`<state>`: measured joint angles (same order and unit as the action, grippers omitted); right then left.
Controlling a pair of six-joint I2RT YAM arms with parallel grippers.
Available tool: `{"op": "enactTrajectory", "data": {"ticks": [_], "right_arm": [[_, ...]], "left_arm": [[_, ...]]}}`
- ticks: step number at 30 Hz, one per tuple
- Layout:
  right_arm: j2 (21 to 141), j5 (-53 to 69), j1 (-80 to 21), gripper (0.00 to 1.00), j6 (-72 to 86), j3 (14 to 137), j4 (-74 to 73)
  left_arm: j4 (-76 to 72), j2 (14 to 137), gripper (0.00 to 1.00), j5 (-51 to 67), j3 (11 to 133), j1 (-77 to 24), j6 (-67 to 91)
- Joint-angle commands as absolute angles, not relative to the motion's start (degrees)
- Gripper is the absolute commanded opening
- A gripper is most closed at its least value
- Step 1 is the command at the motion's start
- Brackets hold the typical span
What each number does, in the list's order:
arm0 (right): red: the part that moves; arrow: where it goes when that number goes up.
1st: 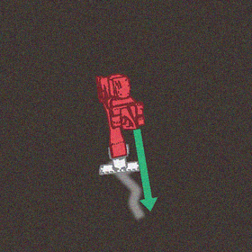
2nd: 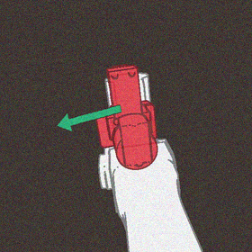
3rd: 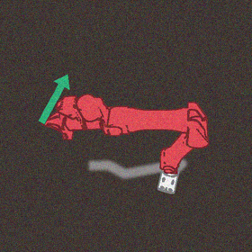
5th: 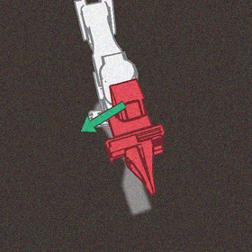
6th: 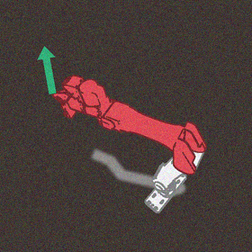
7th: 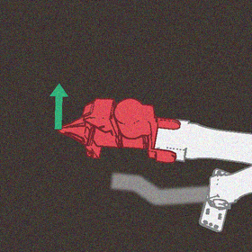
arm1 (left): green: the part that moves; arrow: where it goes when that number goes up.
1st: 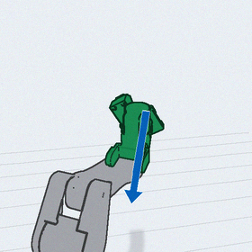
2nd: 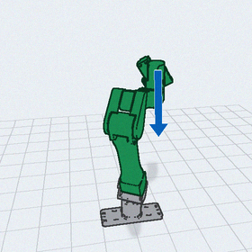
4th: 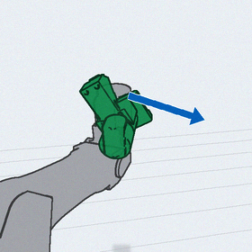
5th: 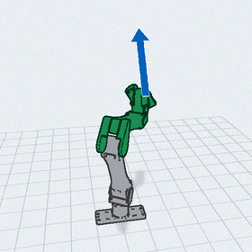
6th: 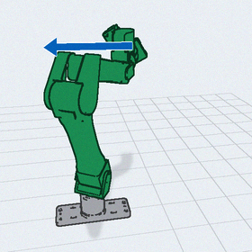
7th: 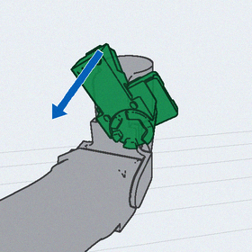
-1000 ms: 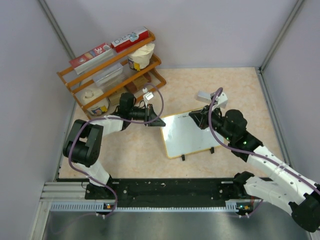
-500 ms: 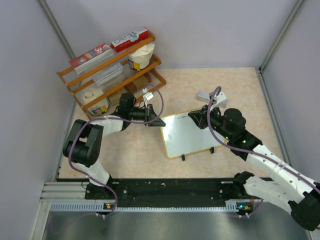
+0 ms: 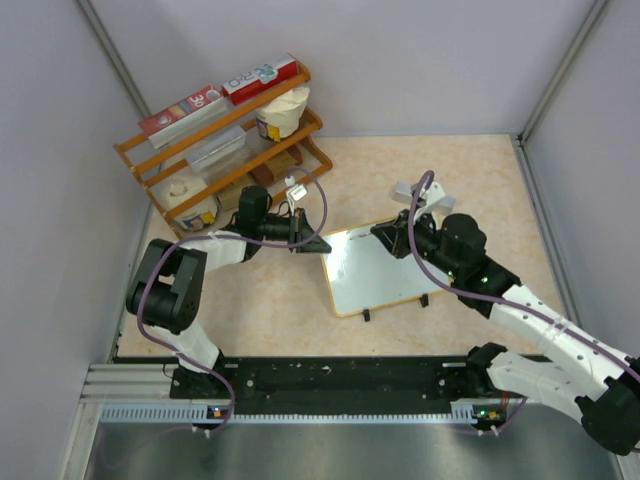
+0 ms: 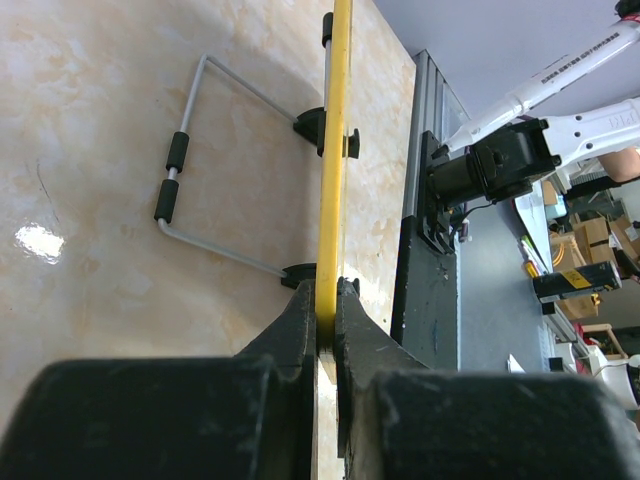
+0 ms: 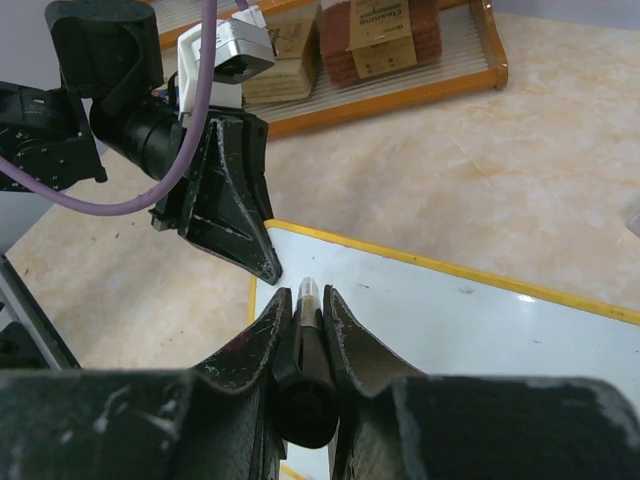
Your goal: Write a sentence on the whiteboard
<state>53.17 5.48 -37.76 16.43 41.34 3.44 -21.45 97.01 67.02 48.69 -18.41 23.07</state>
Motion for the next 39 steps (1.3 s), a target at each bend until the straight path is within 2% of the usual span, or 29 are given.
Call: {"op": "enactTrajectory", "data": {"ticks": [1,16,39], "right_arm": [[53.79,3.96,-39.29,0.0,15.03,44.47,5.01],[56.51,-8.87,-43.77,0.0,13.98,43.86,7.2],[57.66,-8.26,-44.47,0.0,14.68,41.31,7.47]], "left_arm": [[-22.76,95.62,0.0,66.71,47.81,-18.98,19.16],[-22.85,95.98,0.0,67.32,47.9,-19.16,18.98],[-22.68,96.24,0.0,67.59,48.08,-19.25,18.9]]}}
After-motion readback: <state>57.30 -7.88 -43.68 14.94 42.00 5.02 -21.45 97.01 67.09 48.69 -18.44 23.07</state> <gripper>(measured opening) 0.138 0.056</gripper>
